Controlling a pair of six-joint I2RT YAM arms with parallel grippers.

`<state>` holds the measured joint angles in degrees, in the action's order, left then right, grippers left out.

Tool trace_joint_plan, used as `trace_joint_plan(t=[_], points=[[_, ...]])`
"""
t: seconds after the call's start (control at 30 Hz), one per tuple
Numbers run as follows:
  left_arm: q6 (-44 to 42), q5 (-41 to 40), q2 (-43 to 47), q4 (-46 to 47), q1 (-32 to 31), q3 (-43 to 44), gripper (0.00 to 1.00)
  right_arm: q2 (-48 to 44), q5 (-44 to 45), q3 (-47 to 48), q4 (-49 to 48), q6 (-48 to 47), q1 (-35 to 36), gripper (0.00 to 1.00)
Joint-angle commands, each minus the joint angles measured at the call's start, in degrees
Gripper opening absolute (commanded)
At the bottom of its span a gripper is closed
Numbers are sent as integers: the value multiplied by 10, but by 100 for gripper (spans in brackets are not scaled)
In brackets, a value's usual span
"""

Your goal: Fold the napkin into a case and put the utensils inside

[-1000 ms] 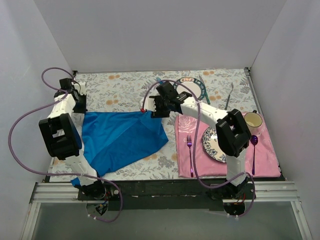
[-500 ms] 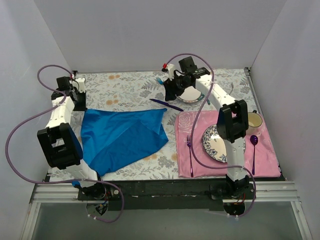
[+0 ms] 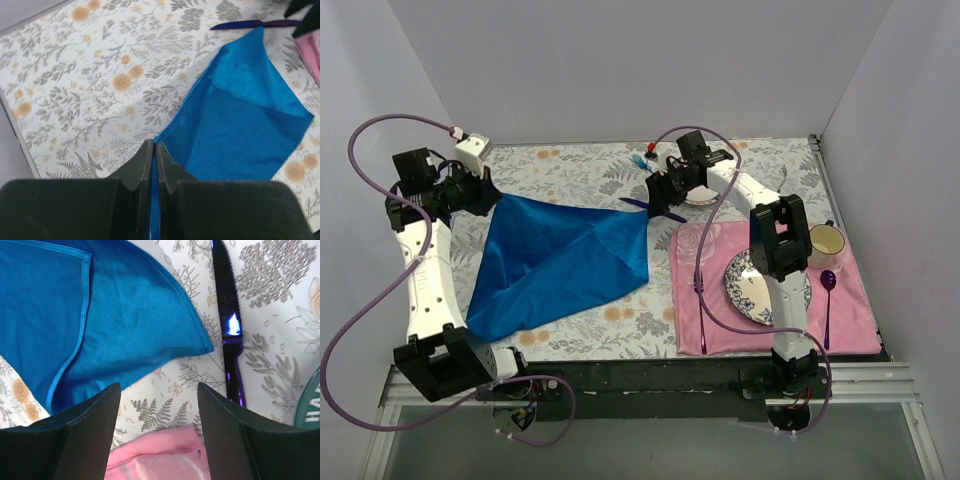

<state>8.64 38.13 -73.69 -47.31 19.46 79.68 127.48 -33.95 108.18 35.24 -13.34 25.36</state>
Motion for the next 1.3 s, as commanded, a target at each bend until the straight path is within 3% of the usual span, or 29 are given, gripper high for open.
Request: trace_joint_plan(t=[0.0, 0.23, 0.4, 0.57, 1.27], points=[[-114, 87, -9, -105, 0, 35, 0, -3, -30, 25, -25, -42, -8, 71], [-54, 25, -22, -38, 1, 24, 0, 28, -30, 48, -30, -48, -8, 65], [-8, 2, -35, 6, 1, 24, 0, 37, -9, 50, -35, -30, -8, 48], [11, 2, -40, 16, 1, 21, 0, 16, 40, -5, -97, -6, 0, 48], [21, -6, -30, 32, 1, 6, 0, 51, 153, -3, -112, -22, 46, 48]])
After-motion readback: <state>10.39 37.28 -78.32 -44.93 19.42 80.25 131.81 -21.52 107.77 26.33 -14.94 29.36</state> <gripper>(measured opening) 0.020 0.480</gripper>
